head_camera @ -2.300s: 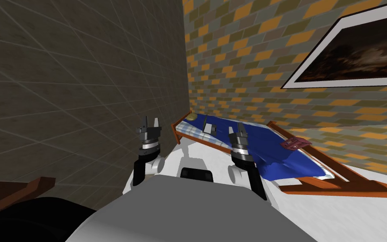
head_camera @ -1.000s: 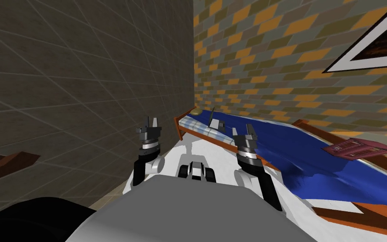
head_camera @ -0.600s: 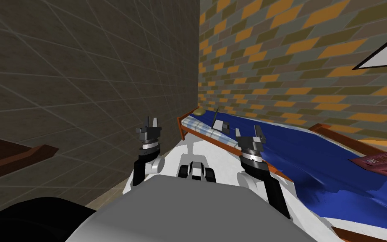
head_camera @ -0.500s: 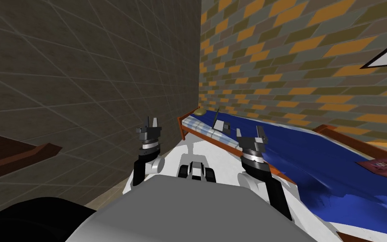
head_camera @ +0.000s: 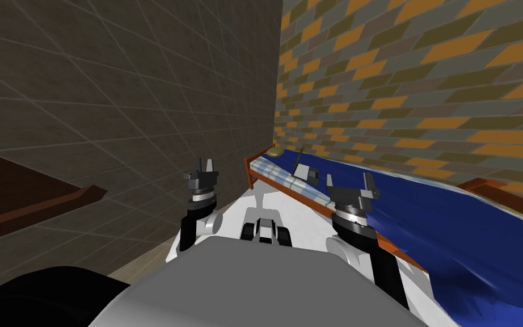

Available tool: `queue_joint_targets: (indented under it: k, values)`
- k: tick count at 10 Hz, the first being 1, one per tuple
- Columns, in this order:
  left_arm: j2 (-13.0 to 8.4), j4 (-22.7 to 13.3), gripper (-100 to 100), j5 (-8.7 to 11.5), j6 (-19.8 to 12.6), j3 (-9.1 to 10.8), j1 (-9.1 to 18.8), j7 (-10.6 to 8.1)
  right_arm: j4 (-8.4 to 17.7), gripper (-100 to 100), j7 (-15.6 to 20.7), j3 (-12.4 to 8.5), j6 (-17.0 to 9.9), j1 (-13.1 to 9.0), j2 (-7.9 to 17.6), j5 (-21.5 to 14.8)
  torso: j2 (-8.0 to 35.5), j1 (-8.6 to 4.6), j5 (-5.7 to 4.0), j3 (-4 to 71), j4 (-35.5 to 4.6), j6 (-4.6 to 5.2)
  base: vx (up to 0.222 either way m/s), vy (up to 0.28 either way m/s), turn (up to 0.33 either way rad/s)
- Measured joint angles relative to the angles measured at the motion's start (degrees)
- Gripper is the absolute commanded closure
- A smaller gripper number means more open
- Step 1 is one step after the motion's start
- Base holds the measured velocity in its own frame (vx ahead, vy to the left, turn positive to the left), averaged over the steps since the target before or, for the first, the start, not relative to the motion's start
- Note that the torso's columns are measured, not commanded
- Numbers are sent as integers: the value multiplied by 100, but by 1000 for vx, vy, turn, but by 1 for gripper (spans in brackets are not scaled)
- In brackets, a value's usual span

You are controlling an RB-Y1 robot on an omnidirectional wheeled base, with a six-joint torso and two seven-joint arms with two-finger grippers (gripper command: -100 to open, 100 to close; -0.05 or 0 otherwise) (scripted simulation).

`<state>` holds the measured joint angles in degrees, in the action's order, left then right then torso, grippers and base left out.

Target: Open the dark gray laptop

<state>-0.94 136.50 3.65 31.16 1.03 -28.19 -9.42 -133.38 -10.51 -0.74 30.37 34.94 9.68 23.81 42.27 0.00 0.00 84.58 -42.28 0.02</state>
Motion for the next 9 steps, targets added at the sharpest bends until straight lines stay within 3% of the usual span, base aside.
queue_joint_targets:
  k: [9]
  values:
    - [0,0,0,0,0,0,0,0,-162,-100,-654,-289,602,313,30,1515,0,1,0,-1,0,-4,37,3,158]
